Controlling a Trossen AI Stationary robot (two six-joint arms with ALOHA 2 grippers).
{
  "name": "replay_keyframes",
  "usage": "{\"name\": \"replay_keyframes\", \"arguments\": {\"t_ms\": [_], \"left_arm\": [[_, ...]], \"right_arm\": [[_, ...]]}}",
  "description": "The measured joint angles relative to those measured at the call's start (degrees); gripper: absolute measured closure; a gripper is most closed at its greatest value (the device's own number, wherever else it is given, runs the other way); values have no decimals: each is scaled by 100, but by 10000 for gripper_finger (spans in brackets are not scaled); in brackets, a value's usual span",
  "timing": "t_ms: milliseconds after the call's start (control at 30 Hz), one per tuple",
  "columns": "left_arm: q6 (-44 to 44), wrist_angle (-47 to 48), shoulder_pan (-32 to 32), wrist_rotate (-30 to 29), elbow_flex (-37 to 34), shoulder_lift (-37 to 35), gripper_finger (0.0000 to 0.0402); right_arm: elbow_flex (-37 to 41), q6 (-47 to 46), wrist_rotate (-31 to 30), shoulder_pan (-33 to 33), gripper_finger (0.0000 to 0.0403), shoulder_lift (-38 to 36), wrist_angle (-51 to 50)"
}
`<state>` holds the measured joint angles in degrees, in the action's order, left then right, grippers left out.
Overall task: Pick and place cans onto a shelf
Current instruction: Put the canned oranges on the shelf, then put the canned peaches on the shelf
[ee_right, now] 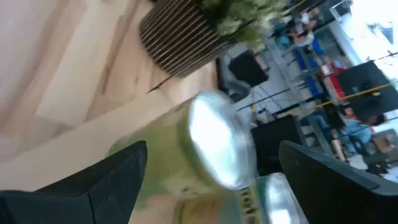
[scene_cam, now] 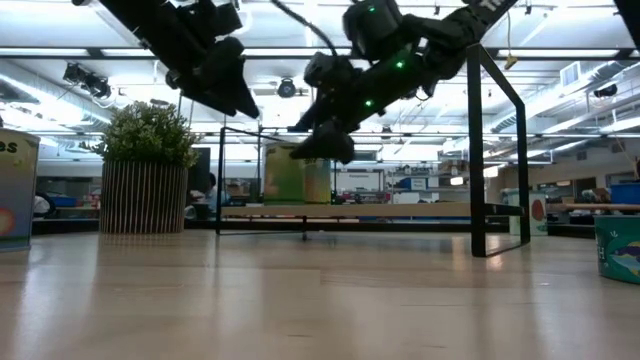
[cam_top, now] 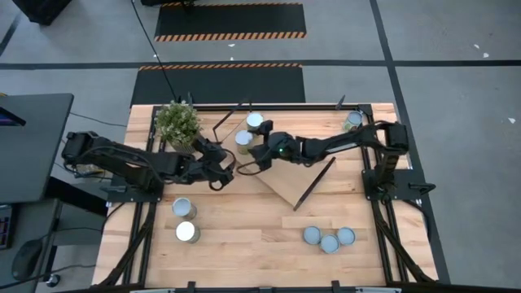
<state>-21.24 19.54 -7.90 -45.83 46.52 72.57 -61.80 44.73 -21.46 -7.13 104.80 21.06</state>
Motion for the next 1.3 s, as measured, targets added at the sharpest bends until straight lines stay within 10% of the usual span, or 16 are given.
{"name": "replay_keyframes", "arguments": {"t_ms": [367, 700, 1300], "left_arm": [[-112, 257, -11, 192, -4, 38, 13], [-568, 416, -237, 2195, -1, -424, 13], [-4251, 4810, -2242, 3435, 1825, -514, 13]], "right_arm": [[-382, 49, -1207, 482, 30, -73, -836], [-380, -243, -1835, 1189, 30, -827, -1796], [-369, -2771, -2449, 2291, 30, -1416, -4221]]}}
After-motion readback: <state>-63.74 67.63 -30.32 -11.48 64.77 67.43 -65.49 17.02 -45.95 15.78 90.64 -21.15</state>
